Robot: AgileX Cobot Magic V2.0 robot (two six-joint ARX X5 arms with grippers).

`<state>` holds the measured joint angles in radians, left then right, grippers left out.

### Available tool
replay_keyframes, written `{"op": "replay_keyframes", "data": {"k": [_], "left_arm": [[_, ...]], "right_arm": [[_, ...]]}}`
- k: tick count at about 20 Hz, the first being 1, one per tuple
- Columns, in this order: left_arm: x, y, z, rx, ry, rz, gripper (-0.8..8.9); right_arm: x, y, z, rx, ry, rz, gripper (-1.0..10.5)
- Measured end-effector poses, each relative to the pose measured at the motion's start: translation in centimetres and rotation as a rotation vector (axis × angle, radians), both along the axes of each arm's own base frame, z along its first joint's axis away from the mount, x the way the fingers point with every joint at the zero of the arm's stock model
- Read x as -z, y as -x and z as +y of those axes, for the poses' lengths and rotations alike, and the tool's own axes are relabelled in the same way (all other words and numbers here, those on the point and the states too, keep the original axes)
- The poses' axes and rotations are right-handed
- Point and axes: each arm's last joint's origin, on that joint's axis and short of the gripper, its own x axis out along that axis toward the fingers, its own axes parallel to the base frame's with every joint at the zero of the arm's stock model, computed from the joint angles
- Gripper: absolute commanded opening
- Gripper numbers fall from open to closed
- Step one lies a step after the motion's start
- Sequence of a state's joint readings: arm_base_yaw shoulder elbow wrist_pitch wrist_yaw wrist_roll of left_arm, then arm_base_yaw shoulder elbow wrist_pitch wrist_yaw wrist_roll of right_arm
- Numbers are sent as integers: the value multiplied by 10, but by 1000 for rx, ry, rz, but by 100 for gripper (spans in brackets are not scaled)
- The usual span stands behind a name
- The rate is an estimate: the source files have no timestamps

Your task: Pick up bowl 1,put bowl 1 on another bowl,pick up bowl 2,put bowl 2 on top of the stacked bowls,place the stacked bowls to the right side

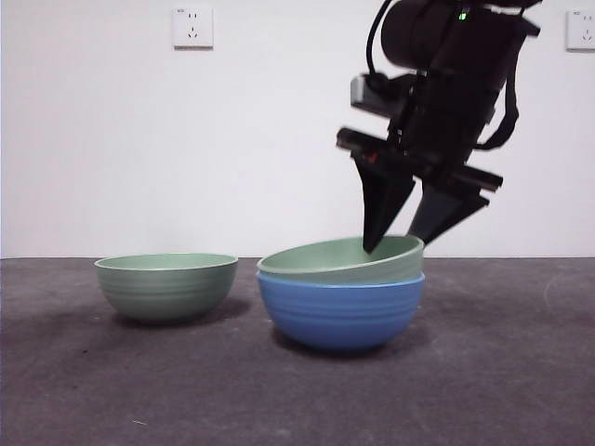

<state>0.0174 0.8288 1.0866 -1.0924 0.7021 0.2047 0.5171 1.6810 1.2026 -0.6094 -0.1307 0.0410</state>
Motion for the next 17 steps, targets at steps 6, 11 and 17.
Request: {"op": "replay_keyframes", "data": {"k": [6,11,17], "left_arm": [[5,-15,-1,-12,-32,27,566],[22,-57,-4,-113,-151,99,566],[47,-112,-16,-217,-229,113,566]], "right_arm": [[-52,24,-9,-13,-80,-138,226],[-107,65,-33,-10,-156,-276,225],[-138,104,-56,-10,-195,-344,225]]}}
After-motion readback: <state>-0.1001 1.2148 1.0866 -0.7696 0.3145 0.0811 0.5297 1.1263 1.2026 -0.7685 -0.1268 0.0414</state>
